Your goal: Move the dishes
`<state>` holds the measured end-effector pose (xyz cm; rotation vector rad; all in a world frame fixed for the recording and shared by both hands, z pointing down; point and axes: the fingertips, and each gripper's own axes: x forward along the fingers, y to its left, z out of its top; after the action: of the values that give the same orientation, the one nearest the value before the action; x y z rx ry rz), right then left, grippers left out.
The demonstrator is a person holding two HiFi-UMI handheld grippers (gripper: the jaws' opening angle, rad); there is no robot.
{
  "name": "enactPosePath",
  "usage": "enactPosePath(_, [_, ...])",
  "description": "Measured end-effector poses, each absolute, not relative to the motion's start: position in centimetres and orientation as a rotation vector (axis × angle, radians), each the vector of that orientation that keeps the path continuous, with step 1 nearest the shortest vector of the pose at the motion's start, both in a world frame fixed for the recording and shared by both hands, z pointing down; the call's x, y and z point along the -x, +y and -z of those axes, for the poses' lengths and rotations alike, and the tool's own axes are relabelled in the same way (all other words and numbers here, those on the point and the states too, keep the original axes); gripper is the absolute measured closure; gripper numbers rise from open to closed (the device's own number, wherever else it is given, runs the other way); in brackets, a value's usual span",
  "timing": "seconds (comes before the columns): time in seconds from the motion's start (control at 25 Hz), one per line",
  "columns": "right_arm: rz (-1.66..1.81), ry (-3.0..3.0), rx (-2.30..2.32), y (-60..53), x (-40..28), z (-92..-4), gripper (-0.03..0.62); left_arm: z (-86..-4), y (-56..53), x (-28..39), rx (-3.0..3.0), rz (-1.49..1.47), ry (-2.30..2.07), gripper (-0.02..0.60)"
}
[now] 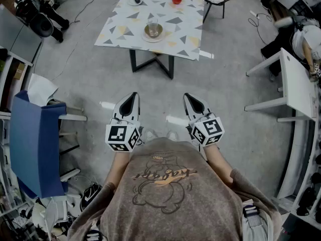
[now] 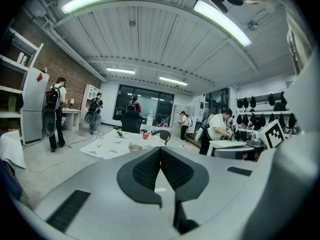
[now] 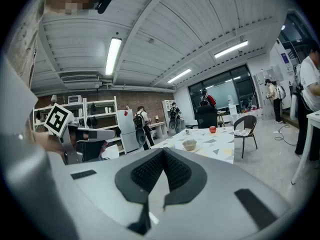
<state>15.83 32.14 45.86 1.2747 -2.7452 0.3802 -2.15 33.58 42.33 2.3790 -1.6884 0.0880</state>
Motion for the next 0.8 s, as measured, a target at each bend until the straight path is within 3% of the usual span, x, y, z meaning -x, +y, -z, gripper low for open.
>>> enactPosePath(0.8, [-0.381, -2.748, -1.400, 30.8, -12.5, -46.2, 0.600, -43.3, 31.1, 5.3, -2.467, -0.117, -1.582, 0.563])
